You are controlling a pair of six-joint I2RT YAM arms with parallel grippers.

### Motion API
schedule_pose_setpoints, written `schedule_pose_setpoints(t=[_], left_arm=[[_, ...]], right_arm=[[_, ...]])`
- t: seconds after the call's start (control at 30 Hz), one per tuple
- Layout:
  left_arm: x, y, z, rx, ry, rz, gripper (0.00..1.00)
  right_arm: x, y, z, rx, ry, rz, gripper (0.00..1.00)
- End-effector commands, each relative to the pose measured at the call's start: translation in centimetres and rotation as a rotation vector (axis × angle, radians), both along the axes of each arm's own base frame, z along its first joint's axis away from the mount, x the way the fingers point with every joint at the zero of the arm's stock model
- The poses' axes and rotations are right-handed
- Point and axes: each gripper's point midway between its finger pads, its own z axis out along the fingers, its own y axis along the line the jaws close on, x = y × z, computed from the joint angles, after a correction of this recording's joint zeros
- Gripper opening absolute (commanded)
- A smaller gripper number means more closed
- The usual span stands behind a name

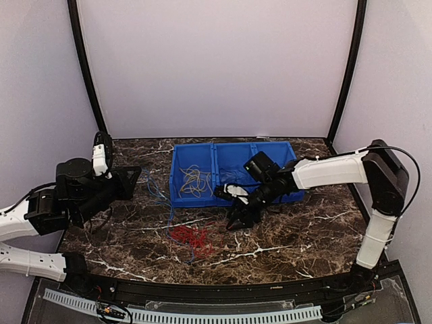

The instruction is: Untangle the cables

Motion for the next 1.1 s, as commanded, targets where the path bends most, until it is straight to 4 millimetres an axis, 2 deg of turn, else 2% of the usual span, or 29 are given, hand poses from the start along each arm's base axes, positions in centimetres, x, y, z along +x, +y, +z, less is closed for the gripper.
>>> schedule_pose_setpoints(t=[0.0,0.17,0.43,0.63,0.83,1.07], left_arm=[[-0.1,-0.2,-1.4,-0.007,0.029,-0.002,0.00],[0.0,0.2,-2.1,-0.001,0.038,0.018,0.00],[-0.3,0.9,-2.7,-0.010,0.056,0.030,0.00],[-0.8,2.1,-2.7,-0.017,0.065,0.045,0.00],[-1.1,2.6,-3.3,-0.028,0.073,0.049,0.00],[-1.3,3.1,-3.4,-0.032,0.071,0.060,0.00]], right_arm=[[0.5,0.6,4.0,0.027,-0.175,0.047,0.58],[0.0,3.1,5.7,0.030,-0.319,0.109,0.65],[-0.5,8.9,4.0,0.005,-0.397,0.166,0.67],[1.0,12.8,4.0,0.027,-0.415,0.110,0.66],[1.0,14.8,1.8,0.037,-0.333,0.110,0.68],[-2.0,15.2,-2.7,0.008,-0.148,0.189,0.69]])
